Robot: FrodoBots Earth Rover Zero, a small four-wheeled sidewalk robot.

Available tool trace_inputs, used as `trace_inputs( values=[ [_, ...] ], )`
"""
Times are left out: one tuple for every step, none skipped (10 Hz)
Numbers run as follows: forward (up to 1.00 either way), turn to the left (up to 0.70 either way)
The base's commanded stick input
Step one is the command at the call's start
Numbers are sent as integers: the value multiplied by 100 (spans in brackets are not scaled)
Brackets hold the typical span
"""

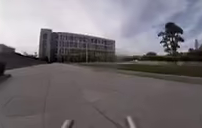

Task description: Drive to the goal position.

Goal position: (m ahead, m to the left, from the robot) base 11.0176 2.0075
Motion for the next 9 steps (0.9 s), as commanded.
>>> trace_inputs(
  values=[
    [100, 27],
    [100, 27],
    [100, 27],
    [100, 27],
    [100, 27],
    [100, 27],
    [100, 27],
    [100, 27],
    [100, 27]
  ],
)
